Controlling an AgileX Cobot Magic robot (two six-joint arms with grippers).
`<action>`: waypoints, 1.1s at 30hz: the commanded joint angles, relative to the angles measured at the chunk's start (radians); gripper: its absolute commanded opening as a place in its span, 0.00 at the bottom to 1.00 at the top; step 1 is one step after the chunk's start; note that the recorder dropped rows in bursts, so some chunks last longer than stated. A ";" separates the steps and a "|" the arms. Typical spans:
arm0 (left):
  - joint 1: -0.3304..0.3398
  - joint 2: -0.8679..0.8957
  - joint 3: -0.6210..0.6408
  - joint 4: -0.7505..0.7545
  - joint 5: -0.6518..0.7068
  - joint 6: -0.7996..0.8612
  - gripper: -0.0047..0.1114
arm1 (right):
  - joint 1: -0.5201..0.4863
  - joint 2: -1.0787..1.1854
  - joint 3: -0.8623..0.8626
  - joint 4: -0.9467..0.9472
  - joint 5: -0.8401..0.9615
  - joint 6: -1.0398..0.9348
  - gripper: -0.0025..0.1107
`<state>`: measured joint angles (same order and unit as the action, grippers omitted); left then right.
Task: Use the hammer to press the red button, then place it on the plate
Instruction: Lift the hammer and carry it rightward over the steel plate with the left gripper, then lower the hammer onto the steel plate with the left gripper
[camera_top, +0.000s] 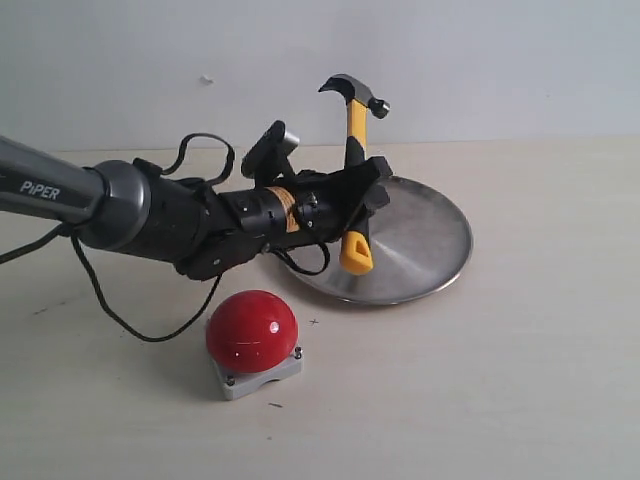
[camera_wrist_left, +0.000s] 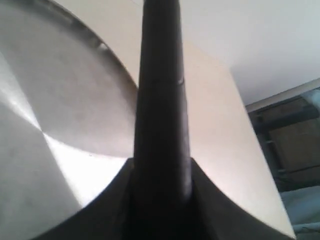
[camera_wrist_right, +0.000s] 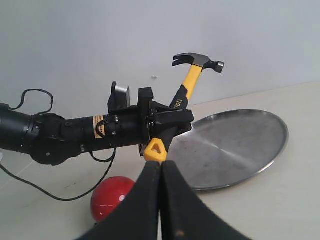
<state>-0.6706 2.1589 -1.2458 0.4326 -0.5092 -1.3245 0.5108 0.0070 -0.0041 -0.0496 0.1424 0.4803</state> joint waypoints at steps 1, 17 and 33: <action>-0.029 -0.023 -0.120 0.050 0.175 0.069 0.04 | 0.000 -0.004 0.004 -0.004 -0.009 -0.006 0.02; -0.047 0.096 -0.272 0.037 0.350 0.019 0.04 | 0.000 -0.004 0.004 -0.002 -0.009 -0.006 0.02; -0.047 0.179 -0.336 0.046 0.399 0.010 0.04 | 0.000 -0.004 0.004 -0.002 -0.009 -0.006 0.02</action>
<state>-0.7206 2.3585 -1.5674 0.4625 -0.0552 -1.3262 0.5108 0.0070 -0.0041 -0.0496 0.1424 0.4803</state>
